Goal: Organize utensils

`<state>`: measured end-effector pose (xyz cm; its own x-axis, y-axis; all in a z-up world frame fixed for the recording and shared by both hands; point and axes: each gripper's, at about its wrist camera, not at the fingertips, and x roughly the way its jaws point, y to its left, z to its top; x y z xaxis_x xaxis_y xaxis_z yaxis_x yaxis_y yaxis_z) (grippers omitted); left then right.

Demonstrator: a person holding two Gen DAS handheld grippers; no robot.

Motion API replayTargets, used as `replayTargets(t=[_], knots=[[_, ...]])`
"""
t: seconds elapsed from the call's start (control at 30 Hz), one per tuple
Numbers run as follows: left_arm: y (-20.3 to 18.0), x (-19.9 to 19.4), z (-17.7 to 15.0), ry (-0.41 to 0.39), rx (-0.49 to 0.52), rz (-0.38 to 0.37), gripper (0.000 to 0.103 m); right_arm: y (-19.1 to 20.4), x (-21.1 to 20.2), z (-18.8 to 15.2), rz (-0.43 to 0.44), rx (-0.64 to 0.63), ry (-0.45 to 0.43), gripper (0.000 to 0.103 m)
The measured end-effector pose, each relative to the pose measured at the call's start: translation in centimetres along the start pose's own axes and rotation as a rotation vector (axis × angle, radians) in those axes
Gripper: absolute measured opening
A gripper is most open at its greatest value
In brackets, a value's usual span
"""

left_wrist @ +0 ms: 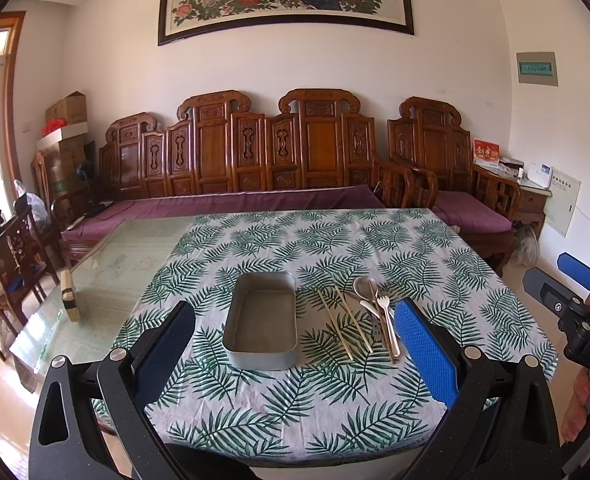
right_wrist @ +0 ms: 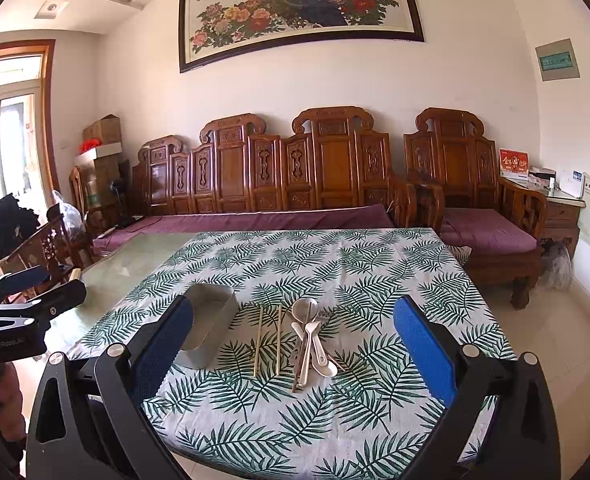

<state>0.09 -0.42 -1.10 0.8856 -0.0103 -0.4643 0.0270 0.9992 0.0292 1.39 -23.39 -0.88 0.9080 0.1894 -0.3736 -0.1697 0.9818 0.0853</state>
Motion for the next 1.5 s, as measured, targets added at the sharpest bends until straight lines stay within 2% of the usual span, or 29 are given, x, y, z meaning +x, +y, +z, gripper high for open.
replayTargets(t=[0.53, 0.77, 0.93, 1.1, 1.2, 1.27, 1.5], knots=[[-0.3, 0.2, 0.1, 0.014, 0.006, 0.001, 0.097, 0.1, 0.0, 0.0, 0.007, -0.006, 0.01, 0.1], [-0.4, 2.8, -0.6, 0.073, 0.016, -0.017, 0.097, -0.3, 1.7, -1.1, 0.029, -0.012, 0.037, 0.1], [-0.6, 5.0, -1.1, 0.101, 0.026, -0.036, 0.097, -0.8, 4.3, -2.2, 0.072, -0.021, 0.09, 0.096], [-0.7, 7.8, -1.7, 0.138, 0.04, -0.055, 0.097, -1.1, 7.5, -3.6, 0.112, -0.036, 0.157, 0.085], [-0.8, 9.4, -1.9, 0.162, 0.049, -0.07, 0.097, -1.5, 9.3, -4.3, 0.129, -0.036, 0.191, 0.075], [-1.1, 10.8, -2.0, 0.178, 0.06, -0.084, 0.097, -1.8, 10.6, -5.0, 0.147, -0.034, 0.218, 0.061], [-2.2, 14.6, -2.9, 0.24, 0.089, -0.122, 0.097, -3.5, 16.4, -6.8, 0.154, -0.023, 0.319, 0.042]])
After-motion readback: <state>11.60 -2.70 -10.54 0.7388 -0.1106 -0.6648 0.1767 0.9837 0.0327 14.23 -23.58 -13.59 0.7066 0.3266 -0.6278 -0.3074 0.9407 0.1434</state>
